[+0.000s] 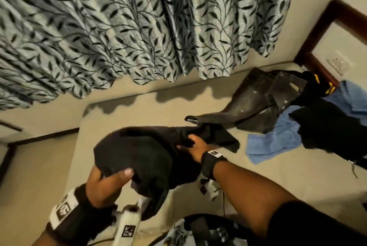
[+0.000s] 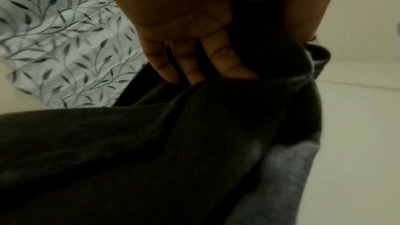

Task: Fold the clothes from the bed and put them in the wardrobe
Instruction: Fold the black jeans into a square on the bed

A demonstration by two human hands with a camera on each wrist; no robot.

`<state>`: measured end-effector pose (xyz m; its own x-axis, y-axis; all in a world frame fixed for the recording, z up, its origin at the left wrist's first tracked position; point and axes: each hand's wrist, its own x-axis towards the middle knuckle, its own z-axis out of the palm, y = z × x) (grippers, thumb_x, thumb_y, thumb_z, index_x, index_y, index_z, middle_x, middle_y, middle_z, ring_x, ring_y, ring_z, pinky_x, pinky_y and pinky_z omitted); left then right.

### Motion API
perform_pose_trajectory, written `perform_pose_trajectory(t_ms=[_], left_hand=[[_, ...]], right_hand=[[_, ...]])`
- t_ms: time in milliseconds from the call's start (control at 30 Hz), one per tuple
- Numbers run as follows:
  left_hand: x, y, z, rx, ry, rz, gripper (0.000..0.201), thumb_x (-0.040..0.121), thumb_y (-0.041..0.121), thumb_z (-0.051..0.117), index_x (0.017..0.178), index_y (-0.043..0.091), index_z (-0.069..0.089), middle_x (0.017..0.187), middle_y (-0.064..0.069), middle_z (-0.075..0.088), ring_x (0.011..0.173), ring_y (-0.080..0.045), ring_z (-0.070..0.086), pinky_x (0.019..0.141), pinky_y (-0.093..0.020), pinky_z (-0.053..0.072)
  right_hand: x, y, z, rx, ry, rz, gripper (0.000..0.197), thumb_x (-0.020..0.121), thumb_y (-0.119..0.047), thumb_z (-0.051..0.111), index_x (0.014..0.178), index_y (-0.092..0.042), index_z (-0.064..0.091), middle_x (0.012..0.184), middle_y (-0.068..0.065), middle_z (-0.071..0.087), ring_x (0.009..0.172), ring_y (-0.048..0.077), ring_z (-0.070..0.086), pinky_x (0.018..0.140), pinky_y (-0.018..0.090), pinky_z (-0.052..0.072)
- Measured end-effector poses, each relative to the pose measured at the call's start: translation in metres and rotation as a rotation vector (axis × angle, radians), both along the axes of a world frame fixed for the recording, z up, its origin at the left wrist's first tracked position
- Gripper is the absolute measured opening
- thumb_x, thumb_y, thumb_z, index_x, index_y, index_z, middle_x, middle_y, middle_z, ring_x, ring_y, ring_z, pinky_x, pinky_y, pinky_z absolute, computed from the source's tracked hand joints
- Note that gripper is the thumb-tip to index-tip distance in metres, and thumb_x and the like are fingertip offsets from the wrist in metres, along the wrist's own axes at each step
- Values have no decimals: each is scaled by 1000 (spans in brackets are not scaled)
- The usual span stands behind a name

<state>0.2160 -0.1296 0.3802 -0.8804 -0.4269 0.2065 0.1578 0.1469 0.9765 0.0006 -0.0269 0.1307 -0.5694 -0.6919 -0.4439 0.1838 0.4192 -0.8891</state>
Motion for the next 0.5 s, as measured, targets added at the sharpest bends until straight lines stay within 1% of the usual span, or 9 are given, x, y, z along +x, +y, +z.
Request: perform_pose_trajectory(t_ms=[67,133,167,233,267,333,400,467,500], left_hand=[[-17,-12,27,19,75,50,29,86,52,74,107,32,77,103,10,75,97,-9,69,90,-25,55],[-40,-23,47,72,78,147,45,82,52,77,114,21,75,112,-1,73,107,-20,66,99,-35,52],[-53,-27,54,93,48,195,51,82,51,78,119,16,71,113,-4,73,109,-22,67,98,-38,54],[-74,-35,64,107,-2,249,37,94,41,67,121,15,66,109,0,75,105,-18,70,87,-35,59],[-82,-37,66,115,-5,252,25,99,31,59,119,17,65,105,5,76,102,-14,71,83,-32,60],[-93,-38,73,126,22,268,20,105,18,48,116,18,65,101,9,77,100,-10,72,86,-31,60],[-99,-38,81,130,57,296,21,106,15,47,114,18,66,101,9,77,102,-11,72,92,-33,59],[-100,-37,92,125,112,323,20,105,17,51,113,20,69,105,7,77,107,-15,71,96,-37,57],[-99,-38,98,130,141,337,20,104,17,53,109,23,71,105,7,77,108,-16,71,96,-37,57]], right_hand=[[5,-11,27,-114,-112,85,64,77,-55,80,129,-24,59,107,-8,68,98,13,65,86,32,54],[8,-14,55,-266,-185,93,61,88,-46,71,137,-14,52,96,1,65,77,16,63,65,27,52],[10,-10,64,-358,-176,83,54,97,-33,62,143,-10,46,96,6,66,73,19,64,62,28,52],[21,-4,91,-579,-238,47,49,105,-21,50,152,-9,37,111,4,71,88,18,72,74,30,57],[27,-3,102,-660,-239,85,55,101,-30,59,152,-18,41,120,-4,71,102,12,70,85,27,56],[37,4,128,-623,-143,228,77,76,-54,82,144,-54,45,132,-29,61,122,-4,58,101,19,46],[35,10,127,-489,98,261,108,61,-54,91,146,-62,26,136,-44,48,129,-14,46,107,16,39],[33,12,114,-273,282,277,113,62,-47,92,148,-58,19,138,-34,51,127,-7,51,108,20,43],[31,13,108,-161,349,250,99,66,-47,89,145,-53,30,133,-23,58,122,3,58,105,28,48]])
